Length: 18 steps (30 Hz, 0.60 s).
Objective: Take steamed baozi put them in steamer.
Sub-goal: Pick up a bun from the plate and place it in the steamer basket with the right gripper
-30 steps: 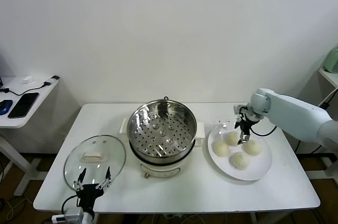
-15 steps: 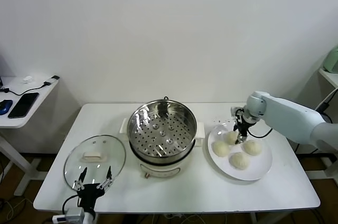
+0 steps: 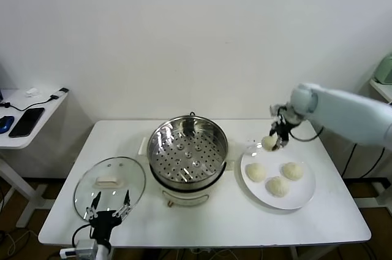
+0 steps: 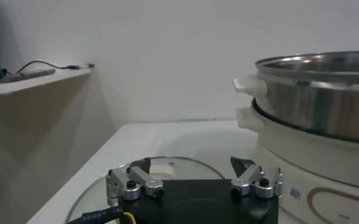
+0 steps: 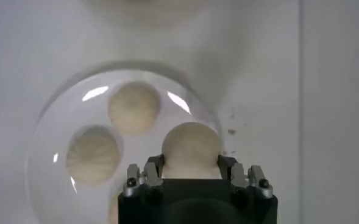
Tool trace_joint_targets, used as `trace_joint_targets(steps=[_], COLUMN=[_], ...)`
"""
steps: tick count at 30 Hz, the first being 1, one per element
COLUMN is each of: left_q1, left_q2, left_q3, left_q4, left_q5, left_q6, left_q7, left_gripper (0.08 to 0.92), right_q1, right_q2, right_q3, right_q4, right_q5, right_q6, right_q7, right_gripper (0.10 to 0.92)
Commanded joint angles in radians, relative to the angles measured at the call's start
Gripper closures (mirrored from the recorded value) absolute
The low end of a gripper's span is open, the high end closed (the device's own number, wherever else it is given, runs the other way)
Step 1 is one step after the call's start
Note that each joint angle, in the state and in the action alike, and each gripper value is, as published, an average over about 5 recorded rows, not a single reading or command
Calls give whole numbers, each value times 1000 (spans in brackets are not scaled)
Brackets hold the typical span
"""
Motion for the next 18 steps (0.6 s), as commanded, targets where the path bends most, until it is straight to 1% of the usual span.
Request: trace_joint_targets(steps=[1, 5, 8, 11, 13, 15, 18], left_q1=[1, 2, 5, 8, 12, 15, 18], left_q2=[6, 8, 8, 9, 9, 9, 7], left_q3=[1, 0, -6, -10, -10, -10, -10], left_q4=[-13, -21, -24, -26, -26, -27, -27], left_q5=[-1, 0, 0, 2, 4, 7, 12], left_q6=[4, 7, 10, 12, 11, 11, 10], left_q7=[-3, -2, -2, -2, -3, -3, -4], left_gripper=[177, 177, 177, 177, 177, 177, 177], right_q1=[405, 367, 301, 215, 152, 85, -22], right_q2=[147, 288, 365, 402, 415, 424, 444], right_q3=[-118, -81, -81, -74, -56, -23, 54], right_q4=[255, 264, 232, 189, 152, 96, -32], right_q5=[163, 110, 28, -83, -160, -253, -422], right_q6=[178, 347, 486, 624, 687, 739, 805], right_q7=[-38, -16, -28, -44, -41, -34, -6], right_gripper=[414, 414, 414, 414, 414, 414, 414])
